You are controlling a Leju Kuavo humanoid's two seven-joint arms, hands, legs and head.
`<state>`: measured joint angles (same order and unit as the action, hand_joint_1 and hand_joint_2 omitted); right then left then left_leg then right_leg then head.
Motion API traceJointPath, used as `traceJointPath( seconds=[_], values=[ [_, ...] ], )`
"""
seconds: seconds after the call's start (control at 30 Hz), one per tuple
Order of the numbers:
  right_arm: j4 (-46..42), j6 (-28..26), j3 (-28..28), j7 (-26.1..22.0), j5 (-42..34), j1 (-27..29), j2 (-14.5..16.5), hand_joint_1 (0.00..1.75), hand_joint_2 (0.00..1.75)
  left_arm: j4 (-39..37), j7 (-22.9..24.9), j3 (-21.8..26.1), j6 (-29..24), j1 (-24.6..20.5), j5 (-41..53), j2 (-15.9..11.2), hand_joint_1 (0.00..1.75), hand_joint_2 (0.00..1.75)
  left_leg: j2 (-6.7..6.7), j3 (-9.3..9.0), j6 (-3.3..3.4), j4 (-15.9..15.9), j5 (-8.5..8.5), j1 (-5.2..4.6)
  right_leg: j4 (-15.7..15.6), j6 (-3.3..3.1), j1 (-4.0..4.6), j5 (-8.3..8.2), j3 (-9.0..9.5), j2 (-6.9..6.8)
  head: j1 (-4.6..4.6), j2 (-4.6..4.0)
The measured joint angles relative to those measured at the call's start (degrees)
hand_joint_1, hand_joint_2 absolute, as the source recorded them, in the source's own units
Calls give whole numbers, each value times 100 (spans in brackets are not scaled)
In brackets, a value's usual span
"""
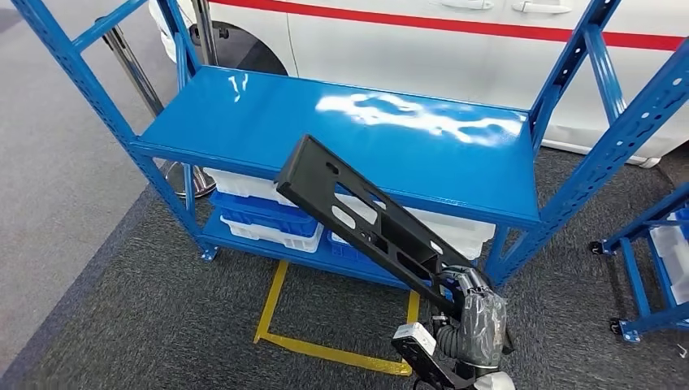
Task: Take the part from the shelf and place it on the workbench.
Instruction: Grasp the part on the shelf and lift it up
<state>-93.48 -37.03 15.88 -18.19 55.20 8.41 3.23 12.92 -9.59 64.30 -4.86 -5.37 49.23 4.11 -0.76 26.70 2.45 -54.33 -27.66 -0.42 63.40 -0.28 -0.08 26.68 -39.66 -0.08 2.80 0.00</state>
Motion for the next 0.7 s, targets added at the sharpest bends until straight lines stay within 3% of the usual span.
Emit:
traceJointPath(
  seconds=[0.07, 0.1, 0.17, 0.2, 0.23, 0.3, 0.33, 0.4, 0.43, 0.47, 0.5, 0.57, 0.6, 0.63, 0.67, 0.7],
  values=[
    [11, 128, 64, -99, -304, -6, -21, 175, 175, 0, 0, 2, 1, 5, -1, 3, 0, 175, -5, 200, 2, -28, 146, 5, 688, 58, -42, 556, -127, 9, 2, 0],
    [15, 176, 92, -132, -397, -5, -33, 175, 175, 0, -1, 3, 1, 7, -1, 5, 0, 175, -8, 310, -13, -62, 210, 10, 982, 88, -69, 623, -140, 8, 3, 0],
    [19, 301, 143, -208, -599, -6, -52, 175, 175, 0, -1, 8, 1, 7, -1, 9, 0, 175, -13, 556, -62, -168, 318, 38, 1122, 152, -122, 391, 51, 6, 2, 0],
    [17, 398, 163, -263, -745, -7, -61, 175, 175, 0, -1, 13, 1, 8, -1, 11, 0, 175, -12, 677, -94, -243, 357, 57, 907, 187, -153, 245, 292, 5, 1, 0],
    [10, 527, 181, -333, -927, -11, -68, 175, 175, 1, -1, 20, 1, 8, 0, 7, 0, 175, -9, 788, -130, -323, 385, 66, 551, 224, -176, 233, 587, 7, 3, 0],
    [-28, 842, 213, -493, -1346, -18, -78, 175, 175, 1, -1, 34, -2, 9, 10, 2, 0, 175, 1, 935, -208, -465, 438, 68, -131, 210, -170, 421, 1042, 21, -5, 0],
    [-53, 986, 233, -562, -1526, -20, -79, 175, 175, 1, -1, 40, -4, 10, 17, -1, 0, 175, 6, 974, -245, -494, 476, 68, -296, 169, -147, 519, 1116, 27, -11, 0],
    [-90, 1173, 268, -652, -1756, -18, -83, 175, 175, -1, -1, 51, -5, 25, 24, 2, 0, 175, 11, 1016, -321, -508, 545, 99, -341, 38, -114, 472, 1052, 13, -17, 0],
    [-101, 1217, 278, -670, -1806, -19, -84, 175, 175, -1, 0, 58, -4, 38, 26, 5, 0, 175, 14, 1052, -350, -544, 480, 121, -341, -23, -104, 411, 997, 3, -18, 0],
    [-110, 1242, 287, -679, -1837, -20, -86, 175, 175, -2, 2, 67, -4, 53, 26, 10, 0, 175, 17, 1103, -373, -656, 301, 136, -348, -80, -98, 343, 928, -9, -17, 0],
    [-119, 1275, 294, -687, -1873, -23, -87, 175, 175, -3, 3, 75, -3, 63, 27, 16, 0, 175, 20, 1172, -383, -869, 17, 144, -353, -123, -92, 269, 845, -18, -18, 0],
    [-138, 1480, 307, -726, -2084, -24, -90, 175, 175, -3, 7, 88, -3, 66, 39, 25, 0, 175, 25, 1308, -379, -1534, -589, 143, -347, -168, -53, 120, 659, -19, -17, 0],
    [-145, 1664, 311, -759, -2267, -23, -92, 175, 175, -3, 9, 92, -3, 62, 50, 25, 0, 175, 28, 1330, -366, -1859, -727, 138, -338, -176, -30, 43, 556, -19, -18, 0],
    [-151, 1890, 313, -798, -2488, -21, -95, 175, 175, -3, 14, 95, -2, 59, 61, 25, 0, 175, 30, 1288, -346, -2064, -711, 128, -325, -181, -8, -30, 452, -19, -17, 0],
    [-155, 2111, 314, -838, -2698, -19, -99, 175, 175, -3, 20, 98, 0, 57, 70, 26, 0, 175, 32, 1167, -320, -2101, -570, 114, -311, -184, 9, -98, 354, -19, -19, 0],
    [-162, 2324, 315, -879, -2896, -17, -104, 175, 175, -4, 26, 100, 2, 55, 75, 27, 0, 175, 33, 947, -286, -1935, -381, 93, -298, -182, 22, -161, 265, -18, -19, 0]
  ],
)
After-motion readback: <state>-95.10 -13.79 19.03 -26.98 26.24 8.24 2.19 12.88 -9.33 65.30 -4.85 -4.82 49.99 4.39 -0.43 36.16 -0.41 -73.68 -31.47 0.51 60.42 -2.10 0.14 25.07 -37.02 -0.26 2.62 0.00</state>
